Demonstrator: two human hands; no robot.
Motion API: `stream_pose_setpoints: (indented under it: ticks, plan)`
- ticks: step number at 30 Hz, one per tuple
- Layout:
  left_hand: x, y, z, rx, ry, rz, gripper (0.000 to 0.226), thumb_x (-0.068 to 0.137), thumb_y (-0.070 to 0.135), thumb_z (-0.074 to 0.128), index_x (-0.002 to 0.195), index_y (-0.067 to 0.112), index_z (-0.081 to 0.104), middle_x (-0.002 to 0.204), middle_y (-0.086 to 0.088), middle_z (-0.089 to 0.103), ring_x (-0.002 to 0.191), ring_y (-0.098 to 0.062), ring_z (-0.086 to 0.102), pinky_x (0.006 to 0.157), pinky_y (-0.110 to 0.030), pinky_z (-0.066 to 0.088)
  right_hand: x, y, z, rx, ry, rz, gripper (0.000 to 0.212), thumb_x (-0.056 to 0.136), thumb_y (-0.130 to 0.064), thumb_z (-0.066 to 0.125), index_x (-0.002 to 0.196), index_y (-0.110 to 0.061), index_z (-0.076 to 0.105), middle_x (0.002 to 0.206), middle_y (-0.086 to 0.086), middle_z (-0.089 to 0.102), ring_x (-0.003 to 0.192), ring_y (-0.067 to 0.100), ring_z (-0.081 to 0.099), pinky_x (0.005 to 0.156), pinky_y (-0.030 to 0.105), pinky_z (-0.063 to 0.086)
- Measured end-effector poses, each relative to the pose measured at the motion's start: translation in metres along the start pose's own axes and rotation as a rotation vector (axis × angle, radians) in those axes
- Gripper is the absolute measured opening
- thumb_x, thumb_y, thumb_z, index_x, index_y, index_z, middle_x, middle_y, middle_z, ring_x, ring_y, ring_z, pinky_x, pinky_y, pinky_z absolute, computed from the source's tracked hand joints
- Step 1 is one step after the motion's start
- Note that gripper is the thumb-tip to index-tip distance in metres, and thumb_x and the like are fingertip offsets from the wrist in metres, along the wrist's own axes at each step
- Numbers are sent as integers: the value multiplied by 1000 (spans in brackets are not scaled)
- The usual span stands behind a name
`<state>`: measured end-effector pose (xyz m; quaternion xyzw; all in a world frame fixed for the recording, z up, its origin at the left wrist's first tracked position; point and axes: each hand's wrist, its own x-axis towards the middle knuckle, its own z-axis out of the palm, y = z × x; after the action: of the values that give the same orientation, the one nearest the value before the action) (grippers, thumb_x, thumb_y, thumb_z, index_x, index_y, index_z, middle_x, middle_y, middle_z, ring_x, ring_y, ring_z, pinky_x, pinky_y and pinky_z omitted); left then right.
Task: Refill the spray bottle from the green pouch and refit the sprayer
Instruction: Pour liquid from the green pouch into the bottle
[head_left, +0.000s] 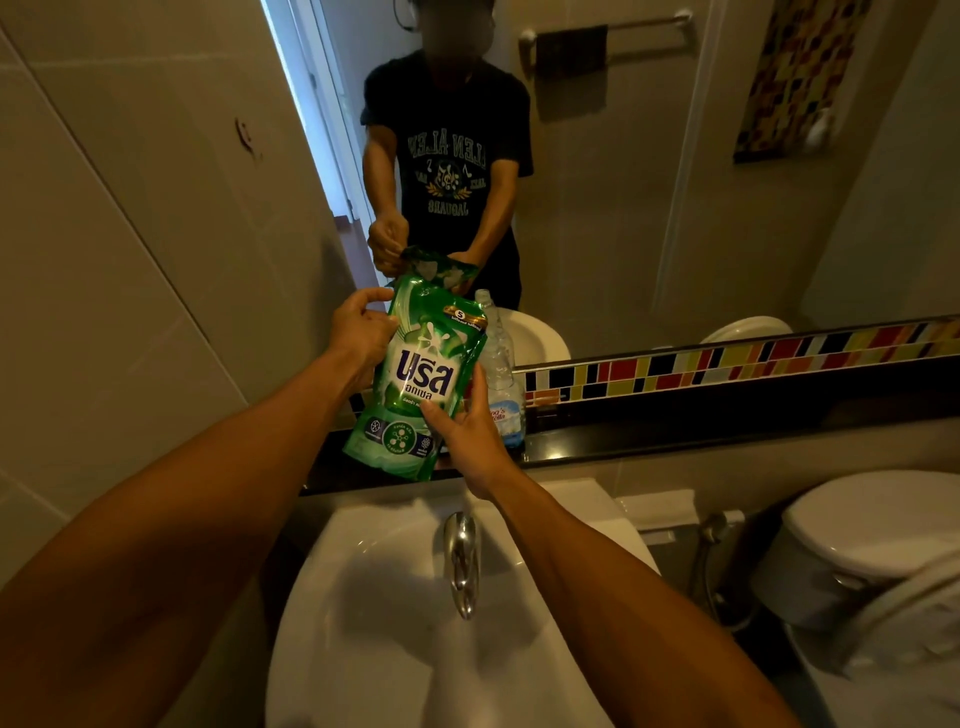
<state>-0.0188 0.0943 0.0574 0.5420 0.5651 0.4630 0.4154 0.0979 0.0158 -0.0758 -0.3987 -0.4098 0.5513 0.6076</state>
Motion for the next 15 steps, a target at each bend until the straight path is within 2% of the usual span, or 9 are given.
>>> stream_pose_setpoints:
  ticks: [3,6,11,15]
  plan:
    - [6,2,2,-7,0,-30,37,92,-5,56,119,19,59,117,-18,63,75,-26,64,63,-40,58,2,-2,2,-2,6,20,92,98,-13,71,163,-44,12,152,7,55,129,27,64,98,56,59]
    - [11,3,2,29,0,-30,39,91,-4,57,122,19,58,118,-19,63,70,-21,63,56,-35,55,4,-2,4,-10,3,55,95,98,-18,71,162,-48,8,155,8,53,133,32,60,101,66,53]
    - [16,9,4,106,-1,-10,38,90,-2,60,122,20,59,114,-18,65,67,-17,62,45,-25,51,6,-3,7,2,-1,73,93,97,-21,72,158,-55,10,151,4,56,131,31,61,98,68,54]
    - [18,12,5,129,-10,-17,36,92,-1,59,122,19,58,100,-12,64,64,-16,61,38,-17,48,6,-4,10,47,-9,68,89,98,-17,70,157,-54,15,148,3,58,129,29,63,96,64,56]
